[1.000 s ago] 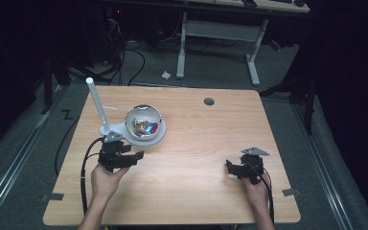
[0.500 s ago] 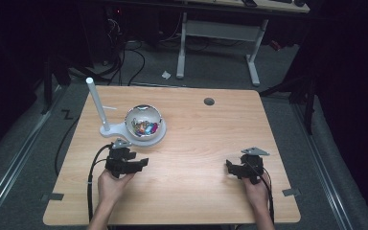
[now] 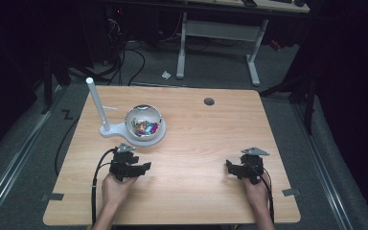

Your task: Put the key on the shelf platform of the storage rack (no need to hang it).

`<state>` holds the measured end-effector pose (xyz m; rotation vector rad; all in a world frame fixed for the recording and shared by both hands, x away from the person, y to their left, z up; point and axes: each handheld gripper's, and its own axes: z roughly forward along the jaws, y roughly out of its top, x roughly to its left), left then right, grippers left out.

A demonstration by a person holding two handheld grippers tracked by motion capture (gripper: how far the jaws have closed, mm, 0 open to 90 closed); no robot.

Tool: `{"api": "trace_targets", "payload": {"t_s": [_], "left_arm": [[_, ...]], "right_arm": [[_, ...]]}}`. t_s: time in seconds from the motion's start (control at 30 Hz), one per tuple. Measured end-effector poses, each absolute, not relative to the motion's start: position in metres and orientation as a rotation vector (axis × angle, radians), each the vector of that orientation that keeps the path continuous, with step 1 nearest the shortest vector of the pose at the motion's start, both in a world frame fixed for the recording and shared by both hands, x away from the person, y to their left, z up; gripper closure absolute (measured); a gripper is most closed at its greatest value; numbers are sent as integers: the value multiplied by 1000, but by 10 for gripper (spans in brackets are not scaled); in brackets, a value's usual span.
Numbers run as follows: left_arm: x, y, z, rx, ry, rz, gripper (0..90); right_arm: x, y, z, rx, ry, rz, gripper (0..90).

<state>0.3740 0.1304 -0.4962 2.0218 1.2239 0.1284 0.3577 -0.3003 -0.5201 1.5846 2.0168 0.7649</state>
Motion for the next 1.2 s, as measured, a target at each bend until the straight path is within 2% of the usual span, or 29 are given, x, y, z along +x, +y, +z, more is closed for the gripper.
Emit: {"api": "trace_targets", "payload": {"t_s": [0.47, 0.67, 0.83, 0.87, 1.2], "left_arm": [[373, 121, -513, 2036, 1234, 136, 397], [370, 116, -517, 2037, 1222, 227, 390], [362, 105, -524, 2089, 1153, 418, 370], [360, 103, -526, 2082, 1142, 440, 340], [359, 102, -526, 2071, 1159, 448, 330]], "right_arm": [[358, -300, -520, 1583, 2017, 765, 153], [358, -300, -520, 1585, 2017, 765, 152], [358, -300, -520, 1583, 2017, 765, 152], [358, -300, -520, 1584, 2017, 765, 153], [358, -300, -520, 1585, 2017, 765, 152]]}}
